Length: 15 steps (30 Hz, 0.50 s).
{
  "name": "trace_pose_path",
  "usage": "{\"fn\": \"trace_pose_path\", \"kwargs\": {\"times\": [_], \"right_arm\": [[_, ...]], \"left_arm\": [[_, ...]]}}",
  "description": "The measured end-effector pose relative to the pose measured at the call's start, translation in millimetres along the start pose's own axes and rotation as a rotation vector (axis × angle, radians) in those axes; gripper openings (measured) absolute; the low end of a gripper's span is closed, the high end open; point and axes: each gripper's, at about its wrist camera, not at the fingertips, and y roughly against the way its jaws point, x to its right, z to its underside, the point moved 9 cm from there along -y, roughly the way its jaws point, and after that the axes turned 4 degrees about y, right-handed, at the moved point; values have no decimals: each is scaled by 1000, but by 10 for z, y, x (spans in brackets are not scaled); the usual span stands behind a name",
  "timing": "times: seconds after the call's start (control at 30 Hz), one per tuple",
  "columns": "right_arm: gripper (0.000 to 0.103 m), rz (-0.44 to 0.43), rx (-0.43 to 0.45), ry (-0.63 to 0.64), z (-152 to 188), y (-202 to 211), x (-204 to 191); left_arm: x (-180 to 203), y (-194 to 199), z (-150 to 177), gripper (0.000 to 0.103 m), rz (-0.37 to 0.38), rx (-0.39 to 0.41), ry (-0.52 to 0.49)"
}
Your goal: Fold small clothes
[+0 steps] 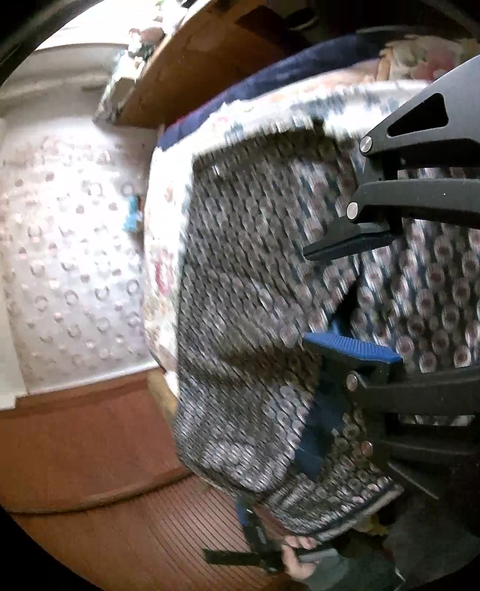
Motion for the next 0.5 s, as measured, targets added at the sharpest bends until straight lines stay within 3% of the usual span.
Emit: {"fn": "trace_pose_path", "kwargs": {"times": [0.23,0.5], "right_arm": [[43,185,-37,-46,52,-74,716],[43,222,-122,-130,233,-336,1080]], "left_arm": [[62,-54,59,44,-5,-26,-19],[-2,-123,92,31,-23,-50,-13]]}}
